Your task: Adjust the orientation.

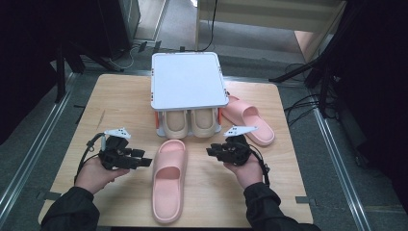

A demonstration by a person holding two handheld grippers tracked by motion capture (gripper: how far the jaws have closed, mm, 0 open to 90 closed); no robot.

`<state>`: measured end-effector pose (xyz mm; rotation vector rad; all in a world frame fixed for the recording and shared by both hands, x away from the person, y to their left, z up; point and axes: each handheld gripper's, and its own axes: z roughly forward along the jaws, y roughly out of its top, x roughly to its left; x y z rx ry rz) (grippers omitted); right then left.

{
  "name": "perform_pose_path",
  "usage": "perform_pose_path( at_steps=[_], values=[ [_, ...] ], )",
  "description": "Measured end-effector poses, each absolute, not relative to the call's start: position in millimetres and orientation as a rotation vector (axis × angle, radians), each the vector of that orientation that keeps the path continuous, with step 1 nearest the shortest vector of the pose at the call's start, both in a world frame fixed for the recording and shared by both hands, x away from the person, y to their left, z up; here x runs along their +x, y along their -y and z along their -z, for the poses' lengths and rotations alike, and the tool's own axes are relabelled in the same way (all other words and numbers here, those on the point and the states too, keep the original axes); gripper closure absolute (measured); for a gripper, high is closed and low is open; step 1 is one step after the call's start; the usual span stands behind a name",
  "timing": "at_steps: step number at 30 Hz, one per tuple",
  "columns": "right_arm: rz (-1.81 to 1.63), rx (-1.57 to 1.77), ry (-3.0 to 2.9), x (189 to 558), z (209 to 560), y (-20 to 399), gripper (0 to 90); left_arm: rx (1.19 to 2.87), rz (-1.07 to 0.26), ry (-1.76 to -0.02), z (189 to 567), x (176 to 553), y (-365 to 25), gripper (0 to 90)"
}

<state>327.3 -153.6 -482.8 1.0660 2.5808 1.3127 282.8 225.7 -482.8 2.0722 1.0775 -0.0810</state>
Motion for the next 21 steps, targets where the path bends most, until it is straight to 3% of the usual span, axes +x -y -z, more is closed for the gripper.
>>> perform_pose_path(
  at_steps=[21],
  values=[
    [-1.288, 1.277, -2.350, 387.3, 476.8, 250.0, 63.7, 2.059, 0.037, -1.082, 479.3, 283.2, -233.5, 39.7]
  ],
)
